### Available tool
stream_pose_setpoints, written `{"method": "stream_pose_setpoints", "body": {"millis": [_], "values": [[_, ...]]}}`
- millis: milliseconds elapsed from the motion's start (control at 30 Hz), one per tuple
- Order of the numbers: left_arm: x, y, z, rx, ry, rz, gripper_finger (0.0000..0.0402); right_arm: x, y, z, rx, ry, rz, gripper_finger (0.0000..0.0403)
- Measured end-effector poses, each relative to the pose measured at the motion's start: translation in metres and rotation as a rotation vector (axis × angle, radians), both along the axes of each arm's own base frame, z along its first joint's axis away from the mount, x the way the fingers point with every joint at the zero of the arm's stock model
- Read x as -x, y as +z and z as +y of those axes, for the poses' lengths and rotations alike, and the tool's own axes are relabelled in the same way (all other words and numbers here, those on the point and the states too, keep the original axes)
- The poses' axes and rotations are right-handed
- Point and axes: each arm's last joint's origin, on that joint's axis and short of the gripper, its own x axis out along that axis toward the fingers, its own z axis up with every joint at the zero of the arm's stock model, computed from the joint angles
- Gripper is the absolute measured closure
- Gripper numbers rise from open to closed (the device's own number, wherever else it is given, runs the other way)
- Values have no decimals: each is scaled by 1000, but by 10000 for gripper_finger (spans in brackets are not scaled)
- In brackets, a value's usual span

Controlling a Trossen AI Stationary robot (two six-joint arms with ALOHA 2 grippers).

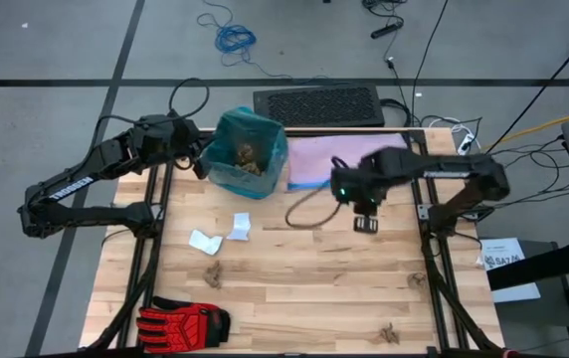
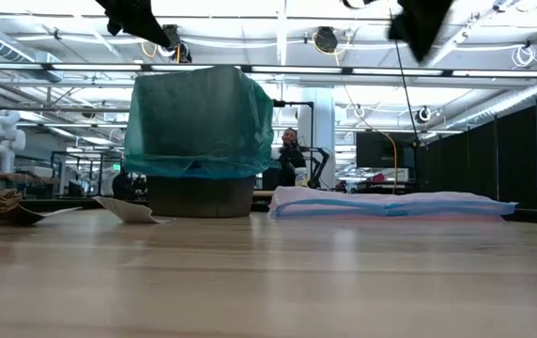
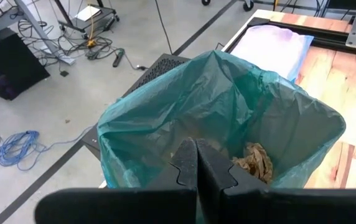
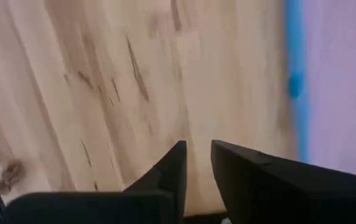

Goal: Place trash/remove bag and relplace
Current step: Put the brown napkin into the trash bin

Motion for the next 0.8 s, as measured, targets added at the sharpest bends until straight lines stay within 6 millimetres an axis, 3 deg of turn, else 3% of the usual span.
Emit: {"method": "stream_pose_setpoints", "body": {"millis": [200, 367, 567, 800], "values": [[0, 0, 0, 0, 0, 0, 402, 42, -48, 27, -75, -159, 4, 377], [-1, -1, 0, 5, 0, 8, 402, 74, -89, 52, -123, -264, 21, 371], [-6, -5, 3, 17, 0, 29, 402, 99, -126, 78, -203, -318, 117, 312], [-17, -13, 9, 44, -3, 75, 402, 116, -131, 102, -209, -251, 174, 228]]}}
